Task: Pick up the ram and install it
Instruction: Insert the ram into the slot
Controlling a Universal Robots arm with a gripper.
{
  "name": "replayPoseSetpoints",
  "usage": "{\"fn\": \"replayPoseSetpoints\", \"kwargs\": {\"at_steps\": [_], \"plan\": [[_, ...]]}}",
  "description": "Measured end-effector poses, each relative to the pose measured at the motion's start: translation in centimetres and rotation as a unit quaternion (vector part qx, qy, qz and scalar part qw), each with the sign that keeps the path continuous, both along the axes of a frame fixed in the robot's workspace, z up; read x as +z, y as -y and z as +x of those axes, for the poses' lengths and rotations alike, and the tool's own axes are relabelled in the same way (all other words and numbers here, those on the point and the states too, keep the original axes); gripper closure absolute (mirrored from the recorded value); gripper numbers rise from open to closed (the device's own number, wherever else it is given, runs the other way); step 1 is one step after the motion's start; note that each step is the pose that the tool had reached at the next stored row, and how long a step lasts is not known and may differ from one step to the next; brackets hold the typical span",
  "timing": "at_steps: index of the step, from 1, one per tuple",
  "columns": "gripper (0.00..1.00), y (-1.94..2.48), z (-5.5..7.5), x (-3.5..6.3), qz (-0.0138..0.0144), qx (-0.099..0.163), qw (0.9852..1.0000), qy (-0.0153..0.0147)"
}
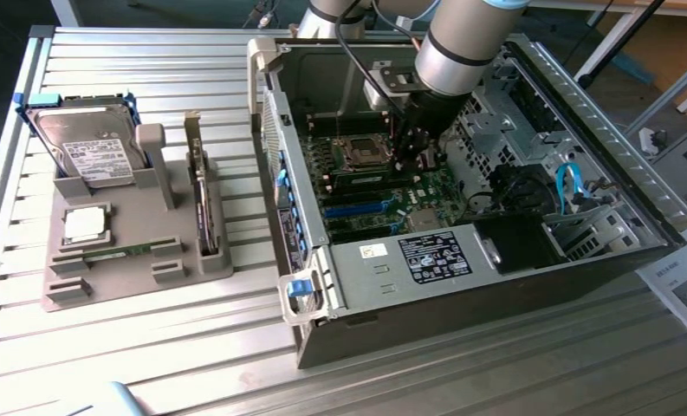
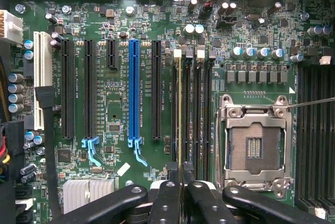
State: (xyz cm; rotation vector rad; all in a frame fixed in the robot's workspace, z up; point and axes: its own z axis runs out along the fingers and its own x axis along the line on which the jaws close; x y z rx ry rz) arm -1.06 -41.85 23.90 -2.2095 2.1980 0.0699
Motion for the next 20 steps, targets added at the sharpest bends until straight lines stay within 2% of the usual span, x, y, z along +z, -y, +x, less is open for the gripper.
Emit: {"fn": "replayPoseSetpoints", "kwargs": {"at_steps": [20], "plan": [[0.88,0.0,0.0,0.21,-0.0004,0.002,1.0,0.0]]}}
